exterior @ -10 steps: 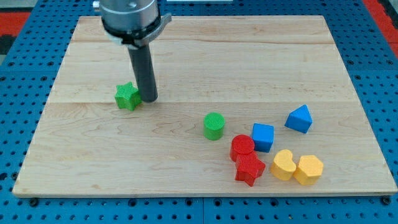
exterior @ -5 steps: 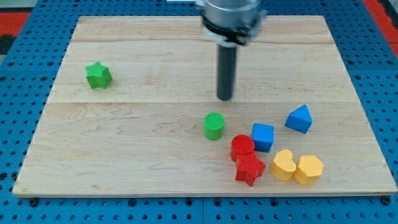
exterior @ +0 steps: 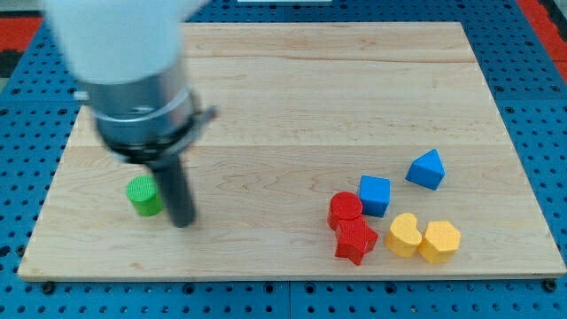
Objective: Take the green blocks to the center left of the board
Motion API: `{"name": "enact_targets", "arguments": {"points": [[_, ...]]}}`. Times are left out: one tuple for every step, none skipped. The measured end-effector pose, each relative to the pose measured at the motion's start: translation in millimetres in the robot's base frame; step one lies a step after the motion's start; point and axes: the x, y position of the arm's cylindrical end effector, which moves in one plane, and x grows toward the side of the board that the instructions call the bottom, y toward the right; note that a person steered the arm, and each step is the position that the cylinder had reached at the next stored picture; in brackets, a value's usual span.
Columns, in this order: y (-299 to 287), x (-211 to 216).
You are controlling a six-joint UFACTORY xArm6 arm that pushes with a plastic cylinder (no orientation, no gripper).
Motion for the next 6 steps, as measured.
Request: {"name": "enact_targets", "arguments": {"points": [[-38, -50], [-98, -95], [-74, -63], [-159, -63], [-159, -75], [-152, -124]]}}
